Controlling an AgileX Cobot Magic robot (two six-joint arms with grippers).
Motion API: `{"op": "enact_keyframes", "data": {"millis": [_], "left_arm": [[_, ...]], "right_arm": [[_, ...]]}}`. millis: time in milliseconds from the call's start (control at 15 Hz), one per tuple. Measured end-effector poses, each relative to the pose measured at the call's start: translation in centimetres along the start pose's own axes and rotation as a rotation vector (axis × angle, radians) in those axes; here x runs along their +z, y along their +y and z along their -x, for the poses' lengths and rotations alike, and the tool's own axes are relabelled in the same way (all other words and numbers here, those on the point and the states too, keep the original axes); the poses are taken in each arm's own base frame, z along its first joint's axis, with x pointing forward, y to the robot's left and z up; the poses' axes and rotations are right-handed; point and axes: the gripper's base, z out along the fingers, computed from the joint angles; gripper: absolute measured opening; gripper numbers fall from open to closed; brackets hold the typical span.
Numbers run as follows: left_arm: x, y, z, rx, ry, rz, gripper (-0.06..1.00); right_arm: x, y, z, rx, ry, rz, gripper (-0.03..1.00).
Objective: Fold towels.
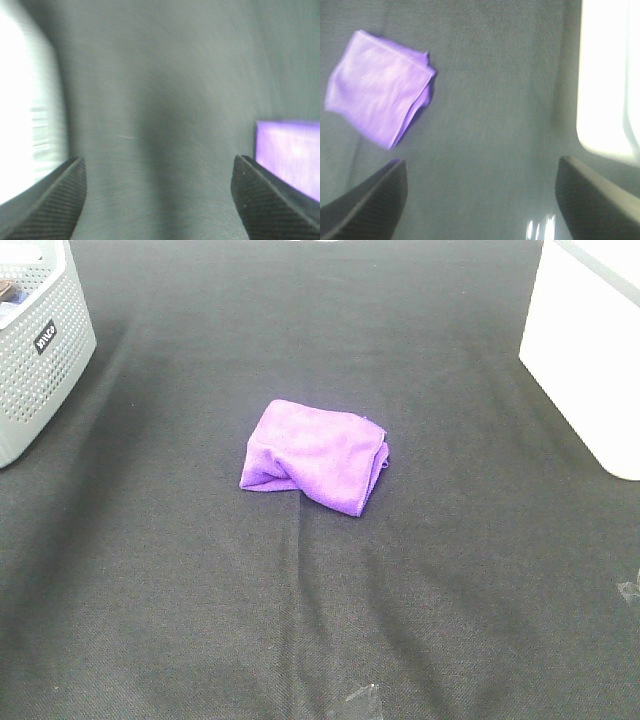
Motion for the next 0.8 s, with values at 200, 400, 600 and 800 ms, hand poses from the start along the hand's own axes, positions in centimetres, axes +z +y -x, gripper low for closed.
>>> {"op": "enact_keyframes", "data": {"millis": [200,400,600,800], "left_arm": [[-5.9,-0.2,-4.2,0.031,0.029,0.009,0.75],[-9.6,-1.0,-8.4,0.04,0.051,0.006,0.76],[-14.9,-2.2,-17.2,0.042,0.017,0.011,0.76],[-17.1,-2.6,-24.8,0.06,-0.045,0.052,0.76]], "right_arm": [[-4.6,0.5,-5.7,0.035,-0.041,0.0,0.78],[-6.5,0.8,-10.3,0.054,-0.056,0.001,0.78],[-8.7,1.0,-17.6,0.044,-0.119,0.003,0.78],[-9.9,1.1,-23.1,0.013,-0.21,0.005,0.78]]}}
